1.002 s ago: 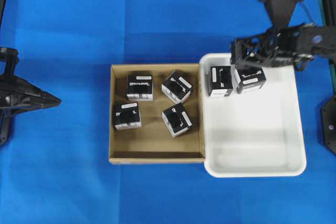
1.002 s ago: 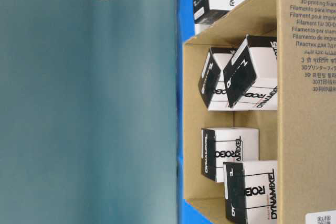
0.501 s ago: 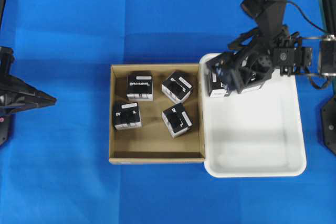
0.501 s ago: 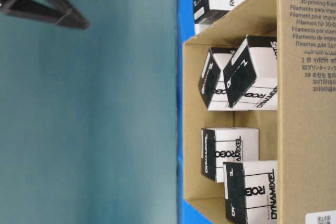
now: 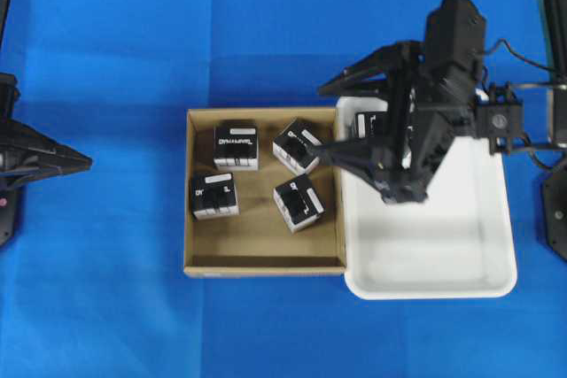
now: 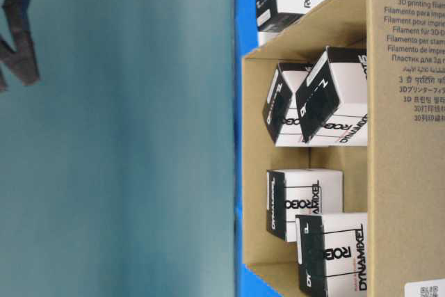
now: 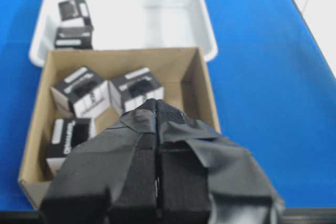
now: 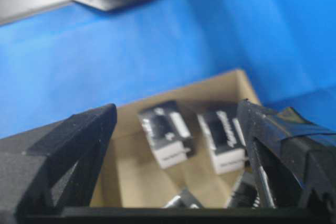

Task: Pick a box that is randomly placed inside the cardboard box.

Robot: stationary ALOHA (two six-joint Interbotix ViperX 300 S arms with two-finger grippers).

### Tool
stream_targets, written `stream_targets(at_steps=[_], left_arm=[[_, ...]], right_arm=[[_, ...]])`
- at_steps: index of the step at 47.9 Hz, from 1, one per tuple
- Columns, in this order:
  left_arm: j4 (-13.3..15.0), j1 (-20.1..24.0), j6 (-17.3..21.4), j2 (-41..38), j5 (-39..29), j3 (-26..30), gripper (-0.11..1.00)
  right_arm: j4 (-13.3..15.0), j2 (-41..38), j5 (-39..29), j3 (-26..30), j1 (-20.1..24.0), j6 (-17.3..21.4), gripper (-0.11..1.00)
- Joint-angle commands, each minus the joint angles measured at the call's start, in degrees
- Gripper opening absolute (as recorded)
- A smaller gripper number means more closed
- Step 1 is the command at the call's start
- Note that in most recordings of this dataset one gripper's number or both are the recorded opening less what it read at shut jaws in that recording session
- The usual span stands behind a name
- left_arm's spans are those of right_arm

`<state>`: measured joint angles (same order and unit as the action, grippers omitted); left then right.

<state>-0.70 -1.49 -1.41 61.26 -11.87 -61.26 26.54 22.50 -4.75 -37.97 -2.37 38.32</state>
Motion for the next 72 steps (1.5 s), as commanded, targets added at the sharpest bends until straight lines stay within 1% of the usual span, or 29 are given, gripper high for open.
stream_targets(at_steps=[1,10,23,27,32,35,39,46,52,58,69,72], left_arm=[[-0.18,0.35,0.0,-0.26,0.26,1.32,-0.07],[-0.18,0.35,0.0,-0.18,0.26,1.32,-0.07],[-0.18,0.44,0.0,0.53,0.26,1.49,-0.07],[-0.09,0.62,0.18,1.32,0.26,1.58,-0.07],[-0.18,0.62,0.0,2.81,0.26,1.32,-0.07],[-0.18,0.62,0.0,3.52,0.26,1.32,-0.07],[-0.09,0.62,-0.09,4.39,0.35,1.58,-0.07],[-0.18,0.53,0.35,5.89,0.35,1.58,-0.07],[-0.09,0.53,0.88,5.89,0.26,1.49,-0.07],[-0.18,0.35,0.62,5.8,0.62,1.41,-0.07],[-0.09,-0.62,0.7,5.89,1.05,1.14,-0.07],[-0.18,-0.7,0.18,5.89,1.76,1.14,-0.07]], right_arm=[[0.18,1.58,1.41,-0.62,0.88,-0.44,0.95],[0.18,5.36,1.93,-3.43,2.37,-2.55,0.95],[0.35,8.96,4.22,-5.27,4.92,-4.92,0.95],[0.35,9.4,4.39,-5.62,5.45,-6.68,0.95],[0.35,10.2,5.01,-5.98,5.45,-9.84,0.95],[0.35,10.9,5.98,-6.42,5.45,-11.87,0.95],[0.35,11.69,8.0,-6.94,5.62,-13.18,0.95],[0.35,13.71,10.9,-8.44,6.77,-13.27,0.95],[0.35,15.38,10.81,-9.84,7.73,-13.27,0.95],[0.35,16.61,10.46,-11.25,7.65,-13.27,0.95],[0.35,17.67,10.37,-11.78,7.65,-13.45,0.95],[0.35,17.75,10.28,-12.04,7.56,-13.54,0.95]])
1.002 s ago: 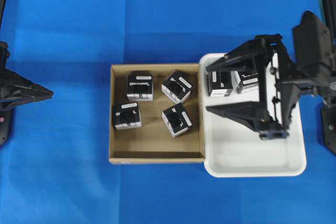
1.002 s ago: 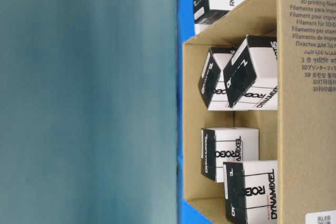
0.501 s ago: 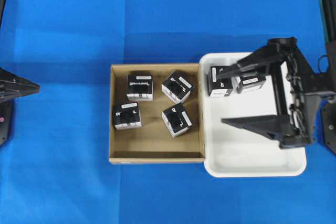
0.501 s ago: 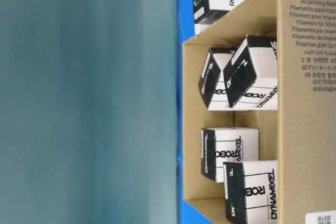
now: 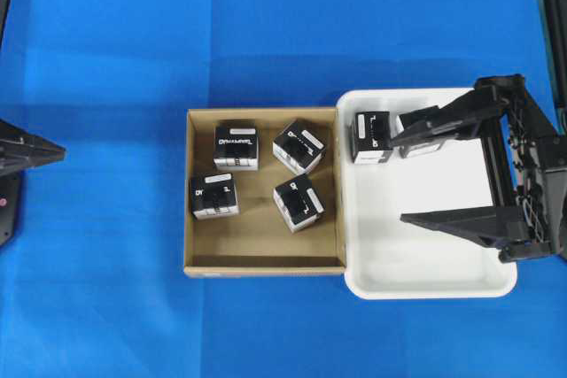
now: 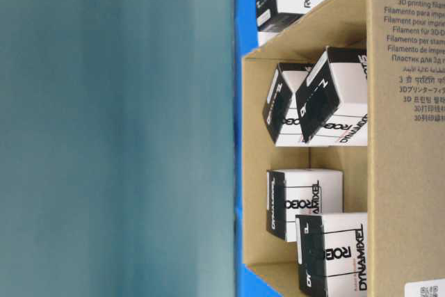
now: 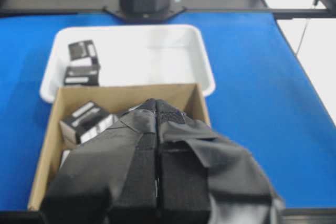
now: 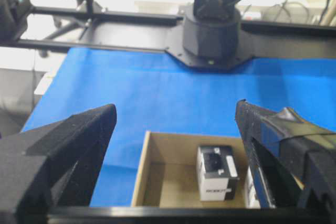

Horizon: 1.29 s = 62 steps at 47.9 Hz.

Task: Pick a box that is randomly placed inside the cardboard box.

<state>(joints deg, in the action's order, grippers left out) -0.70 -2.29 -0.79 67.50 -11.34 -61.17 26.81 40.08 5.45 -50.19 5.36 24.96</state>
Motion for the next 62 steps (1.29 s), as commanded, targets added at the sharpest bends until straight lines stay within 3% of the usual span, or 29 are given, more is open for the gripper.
stream_targets(at_steps=[1,62], left_arm=[[-0.09,0.09,-0.53,-0.35,1.32,1.05,-0.07],[-0.09,-1.49,-0.62,-2.81,4.75,0.18,-0.07]], right_arm=[[0.09,0.18,0.09,0.18,-0.18,-0.18,0.95],[-0.18,0.79,0.44,-1.32,-4.39,0.79,0.95]])
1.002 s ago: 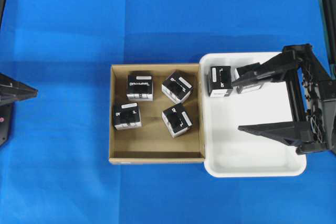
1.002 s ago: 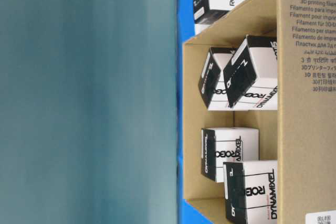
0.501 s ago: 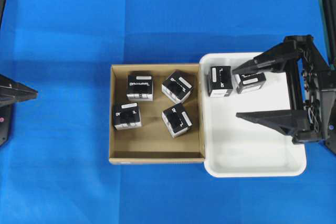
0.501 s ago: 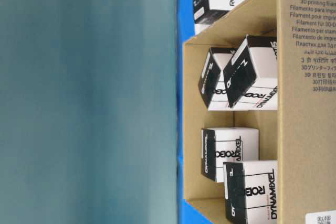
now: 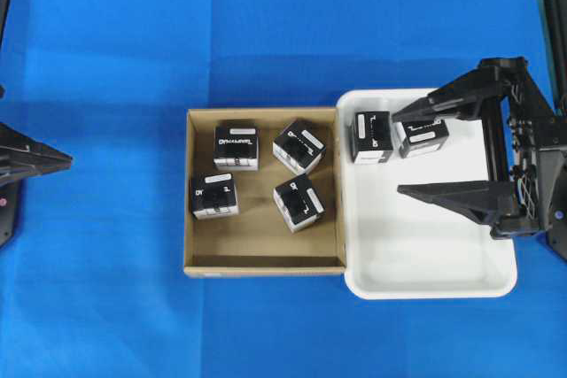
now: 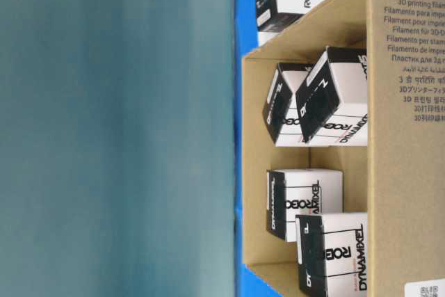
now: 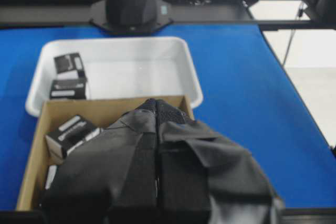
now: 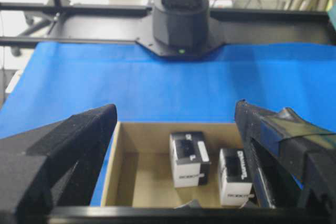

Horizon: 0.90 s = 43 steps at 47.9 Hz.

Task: Pick a box that is randomly placed inside the cardboard box.

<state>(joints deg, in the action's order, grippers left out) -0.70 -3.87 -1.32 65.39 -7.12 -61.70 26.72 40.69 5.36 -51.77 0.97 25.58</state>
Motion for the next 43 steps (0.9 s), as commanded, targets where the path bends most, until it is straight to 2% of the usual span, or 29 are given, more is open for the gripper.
stream_targets(at_steps=[1,43], left_arm=[[-0.18,0.09,-0.18,-0.7,0.53,0.7,-0.07],[-0.18,0.0,-0.09,-0.7,0.62,0.7,-0.07]], right_arm=[[-0.09,0.26,0.53,0.26,-0.09,0.18,0.95],[-0.79,3.69,-0.62,-2.02,-0.09,0.35,0.95]])
